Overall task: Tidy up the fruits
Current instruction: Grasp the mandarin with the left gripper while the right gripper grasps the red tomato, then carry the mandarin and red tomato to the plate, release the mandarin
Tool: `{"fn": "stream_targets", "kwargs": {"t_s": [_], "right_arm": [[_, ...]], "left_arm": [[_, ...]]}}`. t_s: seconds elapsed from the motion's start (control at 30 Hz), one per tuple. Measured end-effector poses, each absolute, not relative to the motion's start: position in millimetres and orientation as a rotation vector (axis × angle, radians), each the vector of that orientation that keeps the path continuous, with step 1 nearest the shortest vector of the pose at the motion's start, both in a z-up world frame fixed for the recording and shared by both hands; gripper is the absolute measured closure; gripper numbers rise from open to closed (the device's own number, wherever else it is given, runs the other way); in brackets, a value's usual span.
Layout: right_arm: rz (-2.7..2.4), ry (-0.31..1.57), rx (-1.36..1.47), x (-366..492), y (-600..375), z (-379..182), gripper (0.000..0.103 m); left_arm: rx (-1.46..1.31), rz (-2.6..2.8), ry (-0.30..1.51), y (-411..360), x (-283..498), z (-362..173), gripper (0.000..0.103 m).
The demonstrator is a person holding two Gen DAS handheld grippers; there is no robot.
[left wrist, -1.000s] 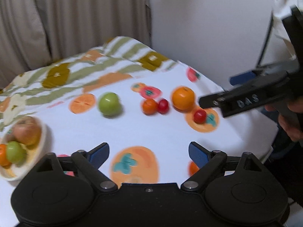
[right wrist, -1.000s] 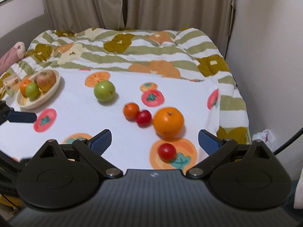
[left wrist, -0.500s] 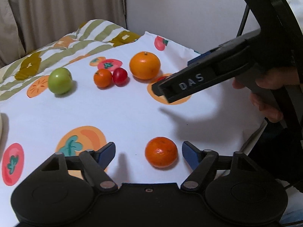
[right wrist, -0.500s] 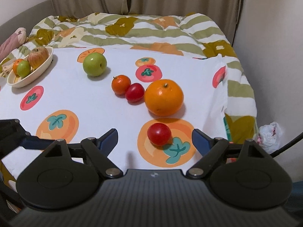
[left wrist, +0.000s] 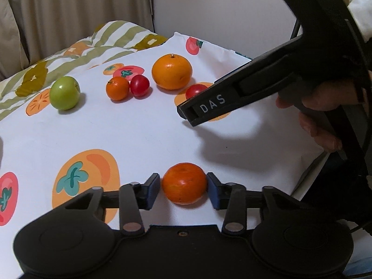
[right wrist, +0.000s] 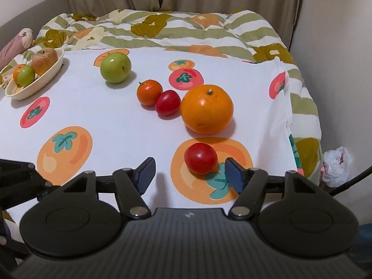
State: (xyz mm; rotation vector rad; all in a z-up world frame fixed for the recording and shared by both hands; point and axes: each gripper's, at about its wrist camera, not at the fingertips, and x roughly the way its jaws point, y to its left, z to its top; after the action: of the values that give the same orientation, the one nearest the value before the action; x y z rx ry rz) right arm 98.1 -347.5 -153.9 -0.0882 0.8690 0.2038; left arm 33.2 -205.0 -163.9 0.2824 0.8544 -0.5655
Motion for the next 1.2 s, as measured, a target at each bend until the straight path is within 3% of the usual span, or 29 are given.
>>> {"fn": "stream_targets", "kwargs": {"t_s": [0.47, 0.7, 1.2], "right_arm": [[0.188, 0.871, -0.07, 107, -347, -166, 0.039], [0.147, 0.868, -0.052, 111, -351, -166, 0.054], [0.216, 0.799, -0.046, 111, -326, -130, 0.054]], "left_arm": [[0.259, -0.54, 0.856, -198, 34, -162, 0.06], [0.217, -0.477, 0.856, -185, 39, -161, 0.061], [0.157, -0.364, 0.777, -151, 40, -125, 0.061]]}}
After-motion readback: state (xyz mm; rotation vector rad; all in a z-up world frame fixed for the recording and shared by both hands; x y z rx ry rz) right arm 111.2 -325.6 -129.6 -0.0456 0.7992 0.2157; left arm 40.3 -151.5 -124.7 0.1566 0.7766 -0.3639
